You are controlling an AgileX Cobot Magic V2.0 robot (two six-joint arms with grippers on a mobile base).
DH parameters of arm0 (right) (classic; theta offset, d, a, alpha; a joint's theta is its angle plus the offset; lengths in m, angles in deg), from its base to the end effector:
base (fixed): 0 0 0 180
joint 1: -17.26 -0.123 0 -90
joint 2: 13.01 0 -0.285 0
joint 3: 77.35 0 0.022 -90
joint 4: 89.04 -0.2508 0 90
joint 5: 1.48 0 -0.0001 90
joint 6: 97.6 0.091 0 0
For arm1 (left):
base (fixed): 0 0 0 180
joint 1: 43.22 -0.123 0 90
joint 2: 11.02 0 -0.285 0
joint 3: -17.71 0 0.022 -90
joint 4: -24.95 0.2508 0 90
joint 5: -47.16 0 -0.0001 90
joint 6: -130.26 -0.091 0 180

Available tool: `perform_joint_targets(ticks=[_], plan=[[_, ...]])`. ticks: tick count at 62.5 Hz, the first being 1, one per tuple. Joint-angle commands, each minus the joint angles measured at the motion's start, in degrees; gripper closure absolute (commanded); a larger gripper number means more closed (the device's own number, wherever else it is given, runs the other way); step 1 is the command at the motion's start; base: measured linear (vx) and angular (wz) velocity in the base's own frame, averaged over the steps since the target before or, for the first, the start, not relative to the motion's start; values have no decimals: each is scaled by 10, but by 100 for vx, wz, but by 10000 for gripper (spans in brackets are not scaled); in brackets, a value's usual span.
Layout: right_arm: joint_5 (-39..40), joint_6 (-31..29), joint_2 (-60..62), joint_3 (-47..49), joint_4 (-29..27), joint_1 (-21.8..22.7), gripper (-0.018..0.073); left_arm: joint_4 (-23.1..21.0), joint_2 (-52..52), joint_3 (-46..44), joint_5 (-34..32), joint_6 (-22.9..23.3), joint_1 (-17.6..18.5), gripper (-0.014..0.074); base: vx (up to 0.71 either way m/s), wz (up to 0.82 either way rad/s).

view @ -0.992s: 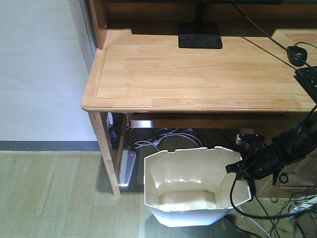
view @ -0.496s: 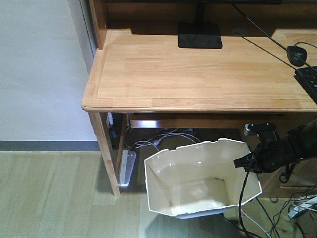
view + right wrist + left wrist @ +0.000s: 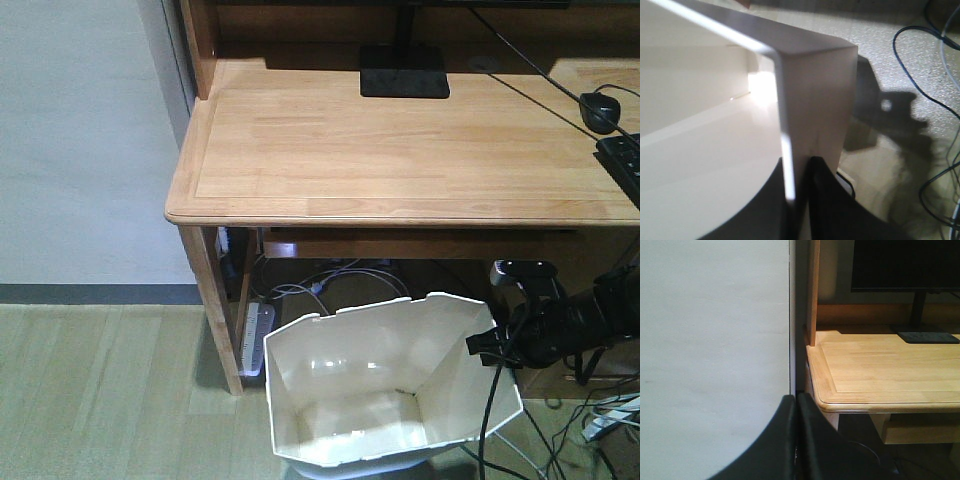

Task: Move trash bin to bedside with robot
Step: 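Lift the bin with the right gripper and pull it out from under desk, then hold the bin in the right gripper while the base turns toward the bed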

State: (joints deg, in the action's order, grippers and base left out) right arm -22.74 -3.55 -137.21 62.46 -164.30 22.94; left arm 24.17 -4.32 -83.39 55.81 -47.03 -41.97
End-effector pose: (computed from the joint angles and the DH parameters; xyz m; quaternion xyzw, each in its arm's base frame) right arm 0.2654 0.0058 0.0392 -0.0670 0.9781 0.1626 0.1112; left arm 0.0560 -0.0014 0.1906 -0.0136 0.7327 -0.0288 0.6798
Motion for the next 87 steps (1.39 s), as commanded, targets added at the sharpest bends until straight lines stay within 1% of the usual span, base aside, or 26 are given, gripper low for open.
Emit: perform_joint_targets(ticks=[1, 10, 52, 67, 87], plan=[[-91, 5, 36, 10, -28, 2, 564, -2, -6, 16, -45, 5, 3, 602, 0, 0], [-109, 5, 36, 10, -28, 2, 564, -2, -6, 16, -45, 5, 3, 602, 0, 0], [-109, 5, 36, 10, -28, 2, 564, -2, -6, 16, -45, 5, 3, 602, -2, 6], [-109, 5, 36, 10, -28, 2, 564, -2, -6, 16, -45, 5, 3, 602, -8, 39], [-108, 5, 36, 10, -27, 2, 564, -2, -6, 16, -45, 5, 3, 602, -10, 61]])
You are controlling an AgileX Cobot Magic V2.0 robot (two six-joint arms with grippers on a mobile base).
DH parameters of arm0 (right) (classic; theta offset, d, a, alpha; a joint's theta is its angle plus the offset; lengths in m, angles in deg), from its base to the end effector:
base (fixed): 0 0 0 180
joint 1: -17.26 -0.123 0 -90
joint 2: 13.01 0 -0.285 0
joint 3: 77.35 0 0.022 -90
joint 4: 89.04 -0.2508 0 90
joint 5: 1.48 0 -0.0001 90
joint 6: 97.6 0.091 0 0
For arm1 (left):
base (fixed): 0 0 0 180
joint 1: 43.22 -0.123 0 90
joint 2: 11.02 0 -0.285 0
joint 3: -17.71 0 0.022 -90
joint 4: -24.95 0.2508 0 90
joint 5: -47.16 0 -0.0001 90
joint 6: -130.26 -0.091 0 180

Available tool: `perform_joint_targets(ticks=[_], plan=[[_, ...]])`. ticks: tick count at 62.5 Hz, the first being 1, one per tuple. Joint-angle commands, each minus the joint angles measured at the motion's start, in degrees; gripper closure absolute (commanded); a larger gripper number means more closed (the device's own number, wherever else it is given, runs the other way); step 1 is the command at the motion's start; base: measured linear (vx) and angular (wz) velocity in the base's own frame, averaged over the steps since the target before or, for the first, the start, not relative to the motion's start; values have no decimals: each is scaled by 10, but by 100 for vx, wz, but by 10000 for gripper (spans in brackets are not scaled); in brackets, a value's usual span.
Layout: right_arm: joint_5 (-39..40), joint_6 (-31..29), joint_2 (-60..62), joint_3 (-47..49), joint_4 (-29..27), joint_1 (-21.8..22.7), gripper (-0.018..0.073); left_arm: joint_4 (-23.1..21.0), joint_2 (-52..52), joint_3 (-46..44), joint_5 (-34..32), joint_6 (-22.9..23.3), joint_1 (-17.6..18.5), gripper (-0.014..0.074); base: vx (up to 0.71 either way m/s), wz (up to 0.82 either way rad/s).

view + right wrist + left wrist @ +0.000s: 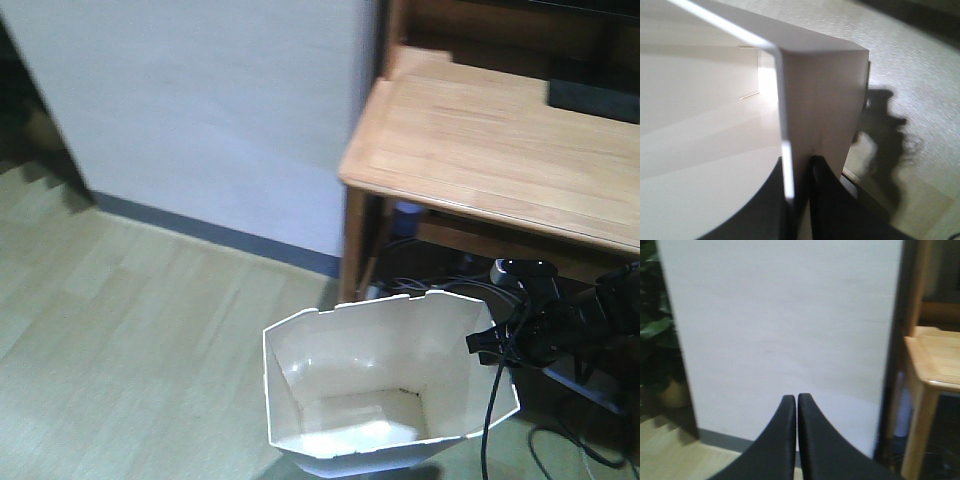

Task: Move trash bin to bedside with robot
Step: 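Hold the bin in the right gripper while the base turns toward the bed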

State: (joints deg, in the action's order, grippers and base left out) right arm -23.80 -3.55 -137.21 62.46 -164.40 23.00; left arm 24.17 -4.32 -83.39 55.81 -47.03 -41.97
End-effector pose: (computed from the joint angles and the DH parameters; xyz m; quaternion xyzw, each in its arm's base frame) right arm 0.2651 0.0070 0.0397 -0.0668 0.9767 0.1716 0.1103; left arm 0.0560 -0.0014 0.1906 -0.0136 0.7327 -0.0288 0.6798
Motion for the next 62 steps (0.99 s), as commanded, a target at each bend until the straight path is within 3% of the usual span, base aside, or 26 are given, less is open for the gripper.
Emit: perform_joint_targets(ticks=[1, 62], plan=[[-98, 5, 36, 10, -26, 2, 564, -2, -6, 16, -45, 5, 3, 602, -9, 70], [-98, 5, 36, 10, -26, 2, 564, -2, -6, 16, -45, 5, 3, 602, 3, 67]])
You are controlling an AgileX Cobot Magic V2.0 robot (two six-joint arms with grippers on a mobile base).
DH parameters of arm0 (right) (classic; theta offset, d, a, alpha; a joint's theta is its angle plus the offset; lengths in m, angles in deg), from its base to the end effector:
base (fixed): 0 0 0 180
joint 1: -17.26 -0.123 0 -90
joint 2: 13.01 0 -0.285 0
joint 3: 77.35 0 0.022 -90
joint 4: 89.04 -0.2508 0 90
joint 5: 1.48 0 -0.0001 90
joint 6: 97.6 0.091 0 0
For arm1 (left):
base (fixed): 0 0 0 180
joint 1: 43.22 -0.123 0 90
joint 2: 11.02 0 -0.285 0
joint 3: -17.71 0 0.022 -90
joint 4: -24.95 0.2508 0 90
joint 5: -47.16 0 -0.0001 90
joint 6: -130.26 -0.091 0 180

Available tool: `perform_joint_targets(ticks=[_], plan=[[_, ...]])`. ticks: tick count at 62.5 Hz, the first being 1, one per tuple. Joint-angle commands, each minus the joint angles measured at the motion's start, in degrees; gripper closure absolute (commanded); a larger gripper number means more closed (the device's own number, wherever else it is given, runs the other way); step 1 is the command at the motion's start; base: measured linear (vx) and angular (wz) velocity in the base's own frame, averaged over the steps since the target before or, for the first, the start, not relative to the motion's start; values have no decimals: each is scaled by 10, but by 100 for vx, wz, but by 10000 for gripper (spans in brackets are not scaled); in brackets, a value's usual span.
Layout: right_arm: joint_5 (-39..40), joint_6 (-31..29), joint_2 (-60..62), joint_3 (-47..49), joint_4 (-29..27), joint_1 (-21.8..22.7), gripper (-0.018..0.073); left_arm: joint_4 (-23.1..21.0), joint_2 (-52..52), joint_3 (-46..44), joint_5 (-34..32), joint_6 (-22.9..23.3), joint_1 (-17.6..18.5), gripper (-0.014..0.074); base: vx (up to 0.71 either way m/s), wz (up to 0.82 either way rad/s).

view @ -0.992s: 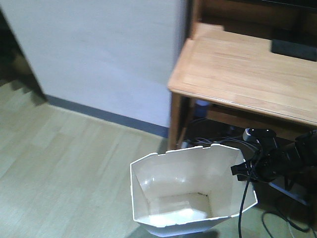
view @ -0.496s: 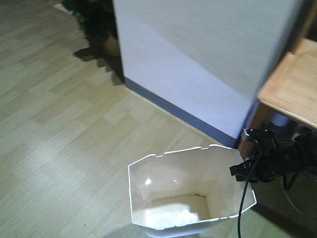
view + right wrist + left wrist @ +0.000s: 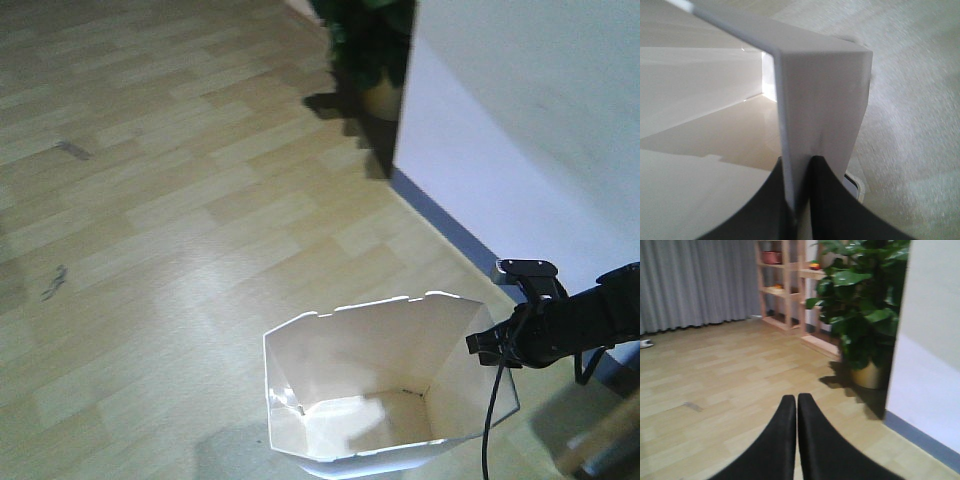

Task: Move trash bin to bedside with robot
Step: 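Hold the bin in the right gripper while the base turns toward the bed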

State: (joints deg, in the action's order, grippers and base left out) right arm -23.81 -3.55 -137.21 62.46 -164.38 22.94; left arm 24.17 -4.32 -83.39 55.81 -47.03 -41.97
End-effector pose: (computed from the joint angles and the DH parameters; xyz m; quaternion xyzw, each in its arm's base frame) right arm 0.2651 0.0073 0.0397 -0.0675 0.9766 0.1717 0.1101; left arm 0.0560 -0.0014 0.1906 -0.0136 0.7327 -0.0288 0.6798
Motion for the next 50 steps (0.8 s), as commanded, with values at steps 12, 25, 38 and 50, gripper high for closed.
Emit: perform_joint_targets(ticks=[12, 25, 38, 50], plan=[[-98, 5, 36, 10, -26, 3, 564, -2, -6, 16, -45, 5, 3, 602, 14, 70], [-98, 5, 36, 10, -26, 3, 564, -2, -6, 16, -45, 5, 3, 602, 16, 67], [-98, 5, 36, 10, -26, 3, 564, -2, -6, 16, -45, 5, 3, 602, 20, 50], [-98, 5, 36, 10, -26, 3, 564, -2, -6, 16, -45, 5, 3, 602, 25, 24]])
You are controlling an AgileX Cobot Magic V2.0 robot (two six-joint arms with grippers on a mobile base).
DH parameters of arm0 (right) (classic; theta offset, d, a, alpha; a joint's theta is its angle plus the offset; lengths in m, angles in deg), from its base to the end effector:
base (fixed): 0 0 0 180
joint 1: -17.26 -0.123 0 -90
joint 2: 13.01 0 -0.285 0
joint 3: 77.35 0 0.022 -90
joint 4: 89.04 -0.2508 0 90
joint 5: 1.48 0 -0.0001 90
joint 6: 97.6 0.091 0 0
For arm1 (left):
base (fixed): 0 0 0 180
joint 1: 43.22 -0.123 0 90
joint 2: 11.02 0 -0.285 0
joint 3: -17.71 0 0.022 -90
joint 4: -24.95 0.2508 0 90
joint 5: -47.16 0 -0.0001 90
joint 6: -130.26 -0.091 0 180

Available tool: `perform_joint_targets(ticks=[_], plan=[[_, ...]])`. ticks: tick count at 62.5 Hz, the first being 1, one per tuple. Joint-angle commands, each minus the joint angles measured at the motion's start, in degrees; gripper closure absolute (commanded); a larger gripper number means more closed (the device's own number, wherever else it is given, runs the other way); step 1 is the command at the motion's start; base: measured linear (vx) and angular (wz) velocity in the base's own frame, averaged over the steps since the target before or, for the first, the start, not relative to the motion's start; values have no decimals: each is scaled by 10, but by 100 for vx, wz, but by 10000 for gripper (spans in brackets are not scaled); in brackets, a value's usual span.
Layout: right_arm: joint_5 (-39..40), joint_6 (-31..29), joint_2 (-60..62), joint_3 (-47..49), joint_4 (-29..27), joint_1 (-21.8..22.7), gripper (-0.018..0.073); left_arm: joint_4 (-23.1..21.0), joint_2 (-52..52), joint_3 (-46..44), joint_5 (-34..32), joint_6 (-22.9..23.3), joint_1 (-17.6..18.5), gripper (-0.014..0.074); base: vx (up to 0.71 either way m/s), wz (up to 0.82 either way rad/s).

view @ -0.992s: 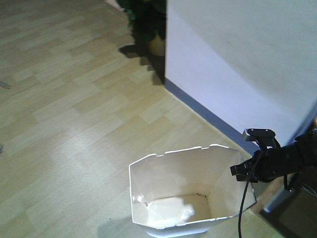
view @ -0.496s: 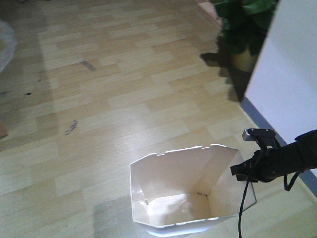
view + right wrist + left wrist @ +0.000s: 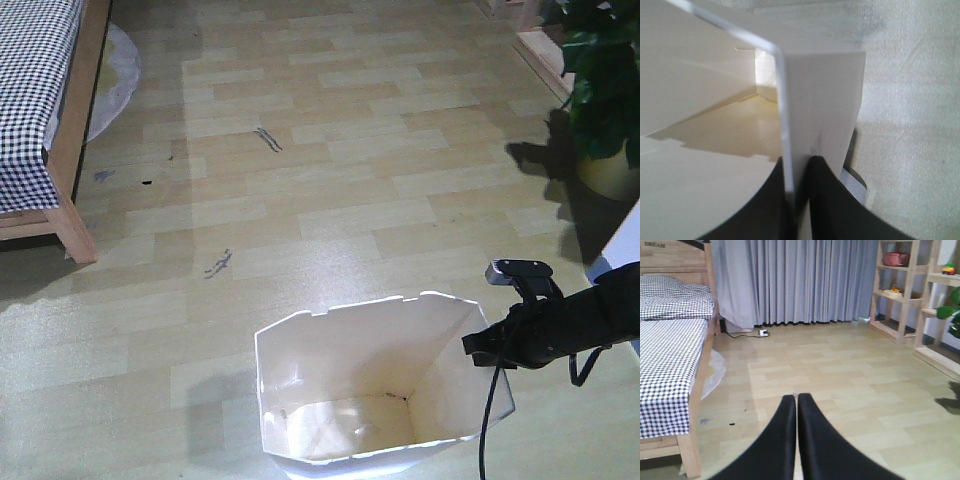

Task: Move trash bin to bedside with robot
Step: 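Hold the bin in the right gripper while the base turns toward the bed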

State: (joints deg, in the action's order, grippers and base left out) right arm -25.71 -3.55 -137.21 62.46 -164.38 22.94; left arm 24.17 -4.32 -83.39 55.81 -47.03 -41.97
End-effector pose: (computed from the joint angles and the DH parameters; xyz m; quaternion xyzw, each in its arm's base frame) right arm 0.2644 0.0101 0.0407 -0.0695 0.9738 0.1878 0.1078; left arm 0.0560 -0.0014 0.1906 -0.0136 0.7327 -0.0288 0.6798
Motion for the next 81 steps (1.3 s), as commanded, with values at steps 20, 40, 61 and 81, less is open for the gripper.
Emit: perform_joint_targets(ticks=[20, 40, 61, 81], plan=[[-78, 5, 36, 10, -26, 3, 564, -2, -6, 16, -45, 5, 3, 602, 32, 10], [-78, 5, 36, 10, -26, 3, 563, -2, -6, 16, -45, 5, 3, 602, 39, 5], [-78, 5, 36, 10, -25, 3, 564, -2, -6, 16, -45, 5, 3, 602, 41, 16], [-78, 5, 36, 10, -25, 3, 564, -2, -6, 16, -45, 5, 3, 602, 43, 18]])
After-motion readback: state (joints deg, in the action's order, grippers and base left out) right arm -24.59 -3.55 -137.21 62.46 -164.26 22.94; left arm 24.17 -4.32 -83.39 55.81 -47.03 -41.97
